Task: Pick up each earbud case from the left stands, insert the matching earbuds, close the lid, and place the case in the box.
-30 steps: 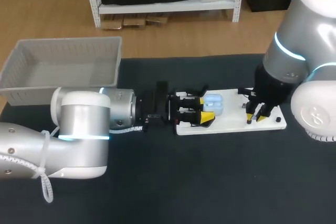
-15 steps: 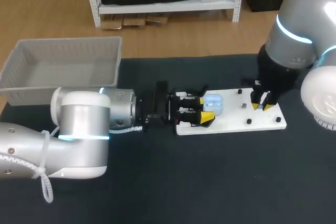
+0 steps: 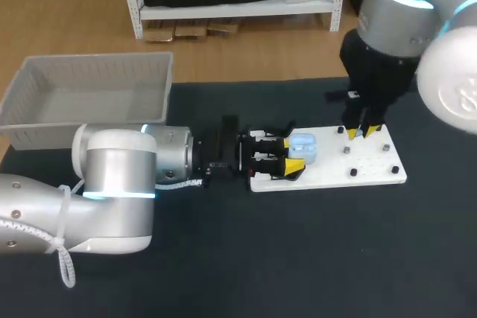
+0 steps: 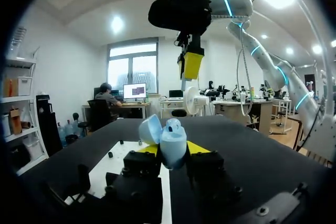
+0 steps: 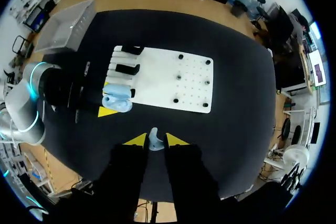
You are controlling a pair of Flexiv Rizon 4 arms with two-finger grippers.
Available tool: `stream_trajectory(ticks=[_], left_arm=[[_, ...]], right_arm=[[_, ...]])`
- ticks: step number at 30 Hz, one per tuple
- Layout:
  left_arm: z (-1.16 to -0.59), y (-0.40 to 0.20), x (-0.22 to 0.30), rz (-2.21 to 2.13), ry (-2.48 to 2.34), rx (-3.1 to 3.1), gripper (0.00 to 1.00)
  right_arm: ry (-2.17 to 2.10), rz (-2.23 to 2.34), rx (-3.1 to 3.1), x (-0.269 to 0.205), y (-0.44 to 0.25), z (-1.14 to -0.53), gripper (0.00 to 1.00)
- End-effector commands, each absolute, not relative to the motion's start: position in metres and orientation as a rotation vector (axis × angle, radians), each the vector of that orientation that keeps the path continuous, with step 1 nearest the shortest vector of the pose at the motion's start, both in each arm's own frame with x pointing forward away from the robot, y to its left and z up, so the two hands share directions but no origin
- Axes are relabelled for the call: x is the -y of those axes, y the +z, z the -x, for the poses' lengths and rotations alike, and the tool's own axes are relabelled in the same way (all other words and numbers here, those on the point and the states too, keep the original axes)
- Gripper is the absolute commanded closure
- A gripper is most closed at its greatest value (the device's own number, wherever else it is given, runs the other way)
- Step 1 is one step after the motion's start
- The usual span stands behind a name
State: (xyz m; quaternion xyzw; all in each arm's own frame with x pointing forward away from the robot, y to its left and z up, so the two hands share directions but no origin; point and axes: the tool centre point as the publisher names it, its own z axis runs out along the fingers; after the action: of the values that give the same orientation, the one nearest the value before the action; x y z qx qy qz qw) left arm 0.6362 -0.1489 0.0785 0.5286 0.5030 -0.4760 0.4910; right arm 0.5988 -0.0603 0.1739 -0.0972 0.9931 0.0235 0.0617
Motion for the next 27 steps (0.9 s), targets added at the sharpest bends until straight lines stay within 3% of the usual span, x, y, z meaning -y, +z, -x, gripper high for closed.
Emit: stream_trajectory(ticks=[1,13,27], left_arm=[[-0.634,0.079,0.149,-1.280,-1.149,-1.225,1.00],[-0.634,0.079,0.149,-1.280,-1.149,-1.225,1.00],[-0.634,0.079,0.149,-1.280,-1.149,-1.225,1.00]], right_arm=[[0.049,0.296,-3.035,0.052,0.179,-0.604,1.00],[0.049,0.296,-3.035,0.052,0.179,-0.604,1.00],[-0.069,0.690,-2.933,0.016,0.171,-0.609,1.00]])
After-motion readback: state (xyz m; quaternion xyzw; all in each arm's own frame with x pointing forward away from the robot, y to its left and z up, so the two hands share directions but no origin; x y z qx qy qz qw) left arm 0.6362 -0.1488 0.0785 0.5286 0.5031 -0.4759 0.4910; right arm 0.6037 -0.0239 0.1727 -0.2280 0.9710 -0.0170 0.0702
